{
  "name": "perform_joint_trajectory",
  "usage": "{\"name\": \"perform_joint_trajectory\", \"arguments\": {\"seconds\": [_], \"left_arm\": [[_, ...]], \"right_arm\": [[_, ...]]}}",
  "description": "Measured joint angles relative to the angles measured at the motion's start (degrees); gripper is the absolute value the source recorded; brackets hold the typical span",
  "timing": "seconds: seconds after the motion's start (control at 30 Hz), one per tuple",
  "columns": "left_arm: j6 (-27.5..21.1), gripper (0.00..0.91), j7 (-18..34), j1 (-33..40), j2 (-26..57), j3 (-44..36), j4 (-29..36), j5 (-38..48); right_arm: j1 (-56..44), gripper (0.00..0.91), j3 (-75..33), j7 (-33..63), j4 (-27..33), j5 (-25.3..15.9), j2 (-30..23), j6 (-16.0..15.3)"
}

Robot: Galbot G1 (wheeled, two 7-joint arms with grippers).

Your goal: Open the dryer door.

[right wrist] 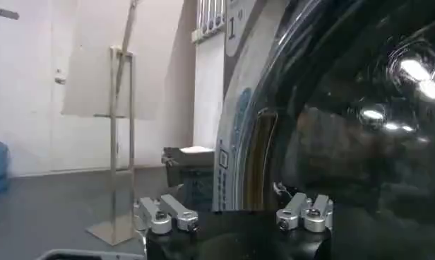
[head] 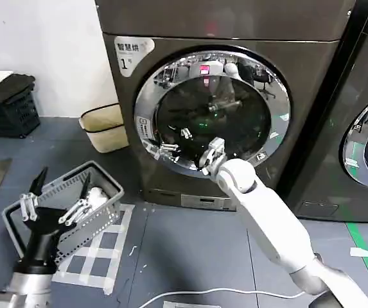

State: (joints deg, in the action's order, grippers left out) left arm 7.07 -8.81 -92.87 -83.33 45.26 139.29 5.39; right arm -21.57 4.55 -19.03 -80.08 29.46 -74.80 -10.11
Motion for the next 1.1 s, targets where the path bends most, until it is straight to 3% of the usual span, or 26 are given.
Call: {"name": "perform_joint_trajectory", "arguments": {"seconds": [1.1], "left_arm": [[0.74, 0.907, -0.06, -0.56, -0.15, 0.29, 0.16, 0.25]], "right_arm": [[5.13, 0.907, 2.68, -1.41, 7.84, -0.14, -4.23, -0.03]]}}
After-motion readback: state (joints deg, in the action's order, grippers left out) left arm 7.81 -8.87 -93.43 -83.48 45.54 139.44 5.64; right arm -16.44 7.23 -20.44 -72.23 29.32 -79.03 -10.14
